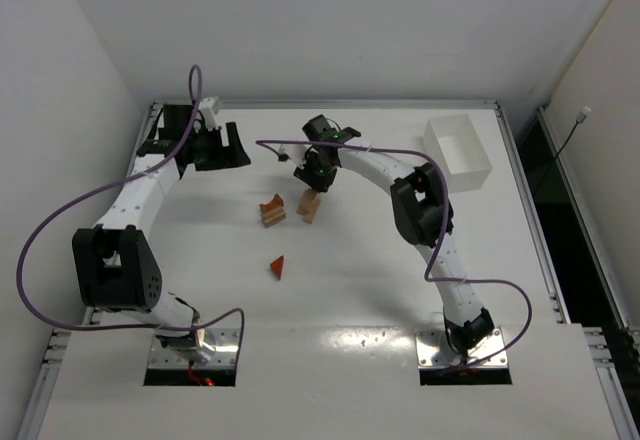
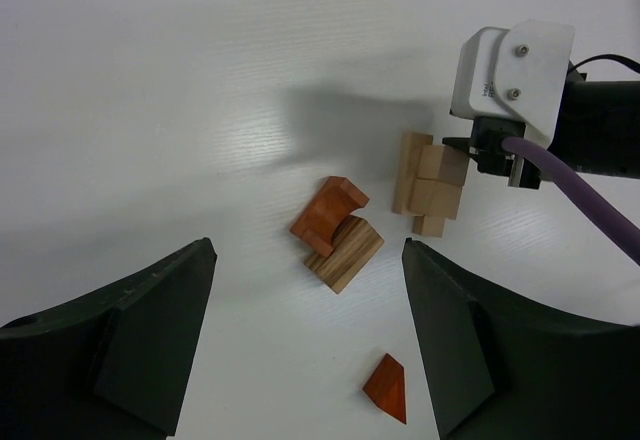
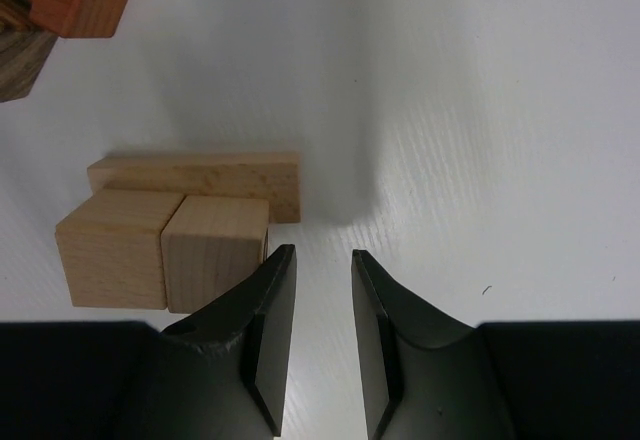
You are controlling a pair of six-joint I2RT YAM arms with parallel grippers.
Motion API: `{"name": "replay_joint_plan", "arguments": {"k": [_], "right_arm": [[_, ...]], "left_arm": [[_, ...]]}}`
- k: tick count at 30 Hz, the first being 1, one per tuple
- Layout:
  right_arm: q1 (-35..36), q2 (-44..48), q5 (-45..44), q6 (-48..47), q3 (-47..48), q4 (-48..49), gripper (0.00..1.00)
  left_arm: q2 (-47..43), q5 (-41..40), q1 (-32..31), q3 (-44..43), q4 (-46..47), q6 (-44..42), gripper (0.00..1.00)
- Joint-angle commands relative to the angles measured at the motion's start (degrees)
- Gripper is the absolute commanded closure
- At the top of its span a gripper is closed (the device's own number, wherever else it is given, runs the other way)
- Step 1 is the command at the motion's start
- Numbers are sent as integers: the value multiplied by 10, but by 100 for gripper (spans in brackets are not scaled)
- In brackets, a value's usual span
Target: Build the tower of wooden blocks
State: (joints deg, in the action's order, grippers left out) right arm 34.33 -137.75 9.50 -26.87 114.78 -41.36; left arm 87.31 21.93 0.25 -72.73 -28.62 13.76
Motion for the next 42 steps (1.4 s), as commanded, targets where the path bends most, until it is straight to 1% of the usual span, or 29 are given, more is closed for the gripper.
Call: {"name": "replay_joint_plan", "arguments": {"k": [1,8,11,16,18,19,22,23,25,27,28,29,30,32,33,34,35,36,38,42], "right_arm": [[5,22,27,-13,4,-9,73],[5,34,27,-18,-9,-14,73],[5,46,10,-18,-26,6,73],[-1,89,-46,32,-88,101,71],[-7,101,-87,63,-98,126,69],[-8,119,-102,73,-115,159,69],[-26,155,-167,103,-134,209,68],[-26,164,-176,111,-142,218,68],[-34,180,-192,117,-142,224,67],[-47,203,-200,122,-142,224,66],[-47,209,-207,127,-142,215,65],[-55,218,-213,134,-137,205,64],[-64,227,-213,134,-144,204,61],[-71,264,-223,140,-168,198,51],[-80,277,-216,140,-176,192,41],[-80,302,-216,140,-183,187,38],[-88,312,-211,146,-194,176,36],[-94,323,-205,146,-199,168,32],[-102,351,-200,146,-216,155,30],[-126,382,-178,146,-239,132,30]], "left_arm": [[2,12,7,5,16,-2,27],[2,17,7,10,22,3,27],[2,17,7,10,22,3,27],[-18,12,7,37,32,3,27],[-25,12,7,53,38,3,27],[-34,12,7,58,38,3,27],[-49,12,-4,73,31,-21,28],[-49,12,-14,73,26,-42,28],[-64,27,-25,93,9,-66,35],[-71,33,-46,102,-6,-109,44],[-72,33,-54,102,-29,-127,49],[-72,39,-72,111,-38,-142,53],[-72,39,-82,111,-45,-172,53],[-72,39,-113,118,-71,-204,53],[-65,39,-123,126,-81,-230,53],[-60,34,-132,126,-81,-238,53],[-50,34,-143,126,-81,-245,50],[-40,34,-149,126,-81,-264,48],[-13,25,-162,126,-88,-276,47],[26,0,-172,118,-64,-290,47]]}}
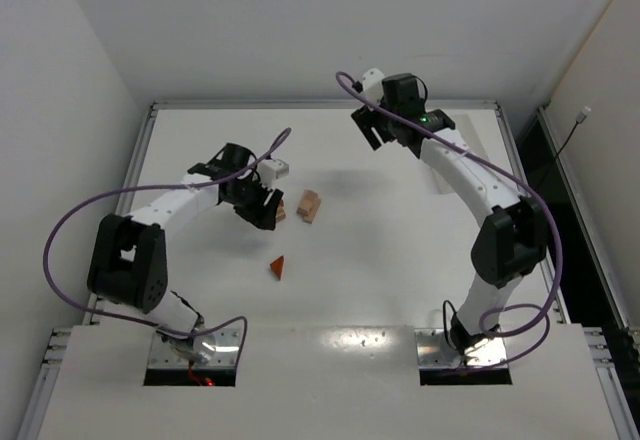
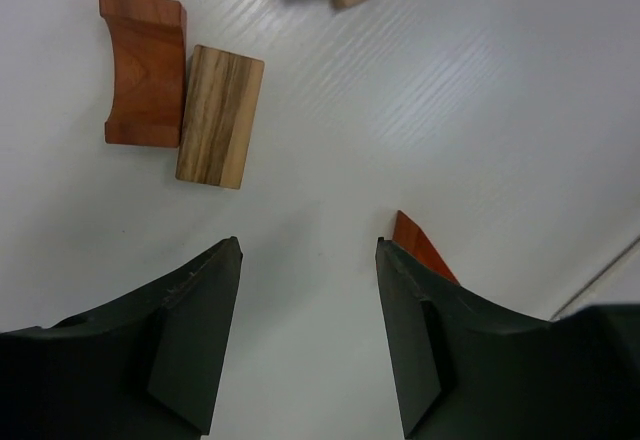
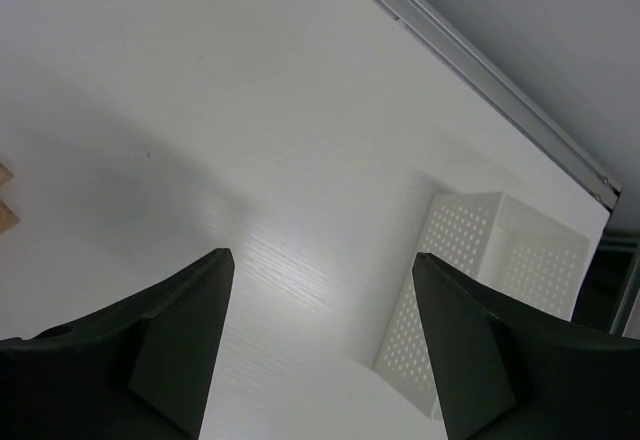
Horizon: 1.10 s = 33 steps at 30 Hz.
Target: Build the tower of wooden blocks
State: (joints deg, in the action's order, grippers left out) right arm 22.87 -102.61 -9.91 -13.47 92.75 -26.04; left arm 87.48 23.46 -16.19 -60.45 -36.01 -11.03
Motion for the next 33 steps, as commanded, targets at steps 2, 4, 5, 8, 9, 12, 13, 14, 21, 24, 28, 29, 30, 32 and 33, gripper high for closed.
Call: {"name": "replay_joint_plan", "arguments": {"k": [2,4,5,8,9,12,13,14,21,24,28,29,30,32,33], "right_arm": [[-19,37,25,12,-29,-27,30],[-29,43,45,12,-38,-34,30],[-29,43,45,12,-44,-34,30],[-34,49,58,17,-55,-39,30],[-34,49,58,17,-55,-39,30],[-40,49,65,17,-55,-39,30],[-40,49,65,17,-55,-39,30],[-40,49,70,17,-55,-45,30],[-46,43,75,12,-55,-45,30],[-51,38,75,12,-55,-50,30],[-51,33,81,12,-55,-50,30],[-51,33,81,12,-55,-50,30],[-51,33,81,12,-55,-50,30],[-51,33,81,12,-61,-50,30],[-51,33,81,12,-61,-50,30]], "left_arm": [[42,-22,-8,-18,21,-48,47],[71,-29,-13,-28,21,-56,47],[80,-36,-13,-34,26,-64,47],[112,-43,-13,-64,26,-80,47],[119,-49,-13,-80,26,-80,47],[143,-54,-19,-113,21,-94,47],[157,-54,-19,-120,15,-99,47],[162,-54,-19,-120,15,-99,47],[190,-48,-19,-139,15,-104,47],[190,-41,-24,-134,15,-104,47],[184,-41,-38,-118,15,-104,47],[179,-41,-45,-118,15,-104,47],[179,-41,-45,-118,20,-104,47],[179,-41,-57,-118,20,-104,47],[179,-41,-57,-113,20,-104,47]]}}
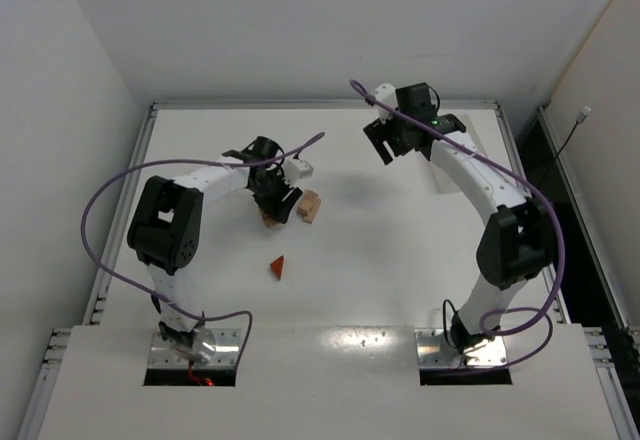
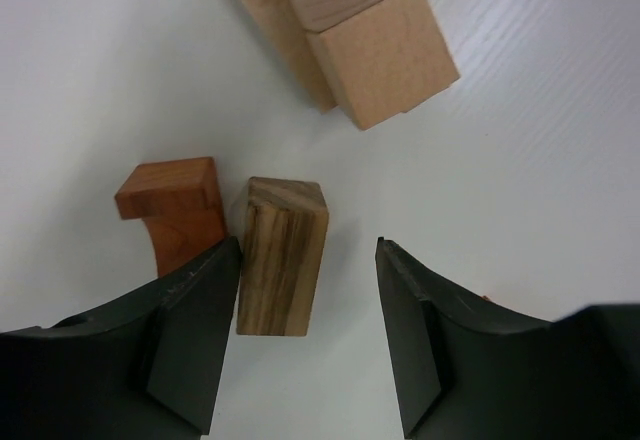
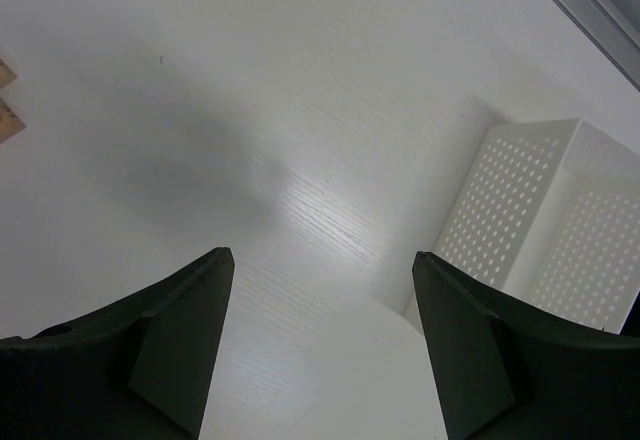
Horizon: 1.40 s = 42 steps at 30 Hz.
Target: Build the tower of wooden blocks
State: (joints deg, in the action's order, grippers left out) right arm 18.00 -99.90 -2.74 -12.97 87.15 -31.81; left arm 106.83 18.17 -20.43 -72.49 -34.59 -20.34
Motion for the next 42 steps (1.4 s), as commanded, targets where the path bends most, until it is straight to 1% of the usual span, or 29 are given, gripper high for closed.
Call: {"name": "replay_joint_plan", "arguments": {"k": [1,4,5,14,18,23,25,27,28,29,31,34,36,37,38,39,41,42], "right_arm": [[-8,6,9,7,-5,8,30],[-8,6,14,7,-5,8,30],[-8,6,14,7,-5,8,30],[-18,6,26,7,-5,-3,30],[-18,6,26,7,-5,-8,30],[-24,6,31,7,-5,-8,30],[-24,6,31,7,-5,-8,30],[-24,6,31,7,-5,-8,30],[-24,6,31,7,-5,-8,30],[-24,6,31,7,-10,-8,30],[-24,6,31,7,-10,-8,30],[-24,11,20,7,-16,-3,30],[-24,17,14,13,-23,-3,30],[-24,22,14,19,-23,-3,30],[-24,23,14,19,-29,-3,30],[-24,29,9,24,-37,-3,29],[-24,36,4,32,-44,3,29],[-24,41,4,38,-44,3,29]], "left_arm": [[-14,12,-15,8,6,-11,47],[-9,12,-21,8,6,-11,56],[-9,12,-21,8,11,-6,57],[-4,-4,-21,13,16,-7,57],[-4,-4,-21,18,11,-20,53],[-10,-9,-21,29,11,-25,53],[-10,-9,-21,34,11,-25,58],[-10,-9,-21,39,11,-25,70],[-10,-15,-21,39,11,-30,82],[-10,-15,-16,39,11,-30,89],[-15,-20,-15,39,11,-23,100],[-29,-13,-10,34,11,0,100],[-59,-3,-10,28,17,37,100],[-73,-12,-10,28,28,59,100],[-89,-28,-18,28,42,111,100],[-104,-45,-24,28,63,132,100],[-146,-117,-53,33,85,178,100],[-158,-142,-64,33,94,217,100]]}}
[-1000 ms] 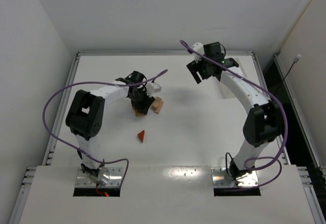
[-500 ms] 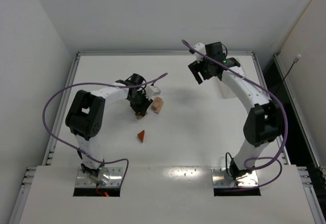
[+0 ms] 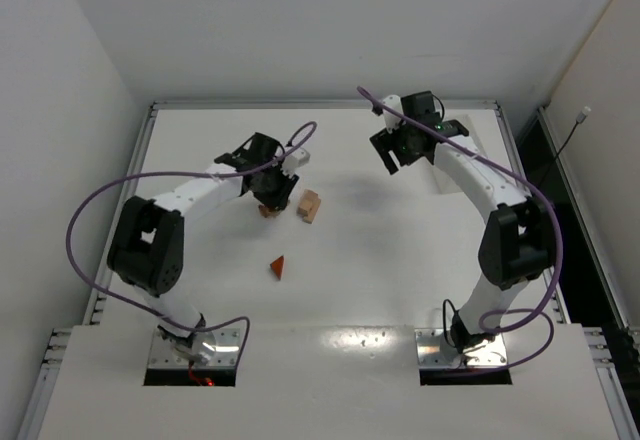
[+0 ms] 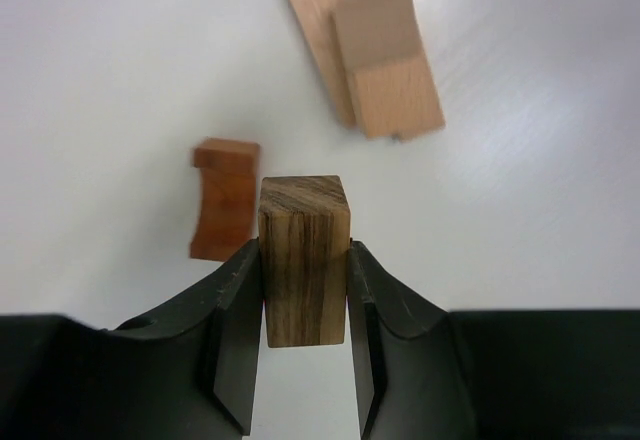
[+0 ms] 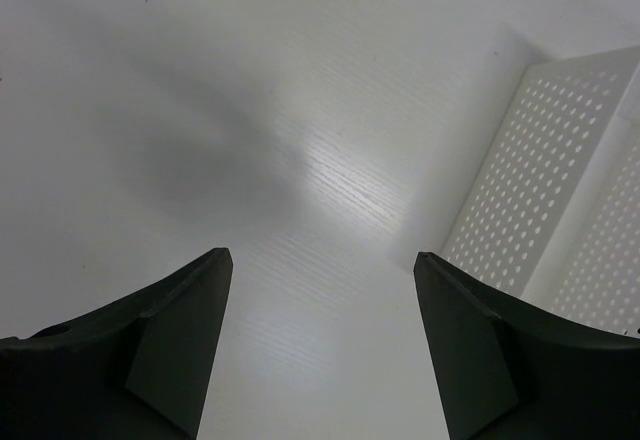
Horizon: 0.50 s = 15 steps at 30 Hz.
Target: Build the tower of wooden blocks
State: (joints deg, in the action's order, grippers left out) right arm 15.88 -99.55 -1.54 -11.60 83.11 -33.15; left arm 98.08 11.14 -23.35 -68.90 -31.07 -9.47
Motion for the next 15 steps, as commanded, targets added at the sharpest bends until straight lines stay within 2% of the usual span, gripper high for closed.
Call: {"name": "replay_joint_plan", "arguments": {"k": [1,5,8,15], "right_arm": [[-2,37,-8,36,-8,16,29],[-2,51,-21,49,-26,16,29],[-2,57,-28,54,-31,21,29],[-19,68,-28,54,-42,21,29]], "left_arm": [[-80,-110,-45,-3,70,123,100],[-86,-161,-96,-37,65,195,100],[-43,-183,-114,-83,30,217,100],[7,-240,-109,-79,47,243,100]]}}
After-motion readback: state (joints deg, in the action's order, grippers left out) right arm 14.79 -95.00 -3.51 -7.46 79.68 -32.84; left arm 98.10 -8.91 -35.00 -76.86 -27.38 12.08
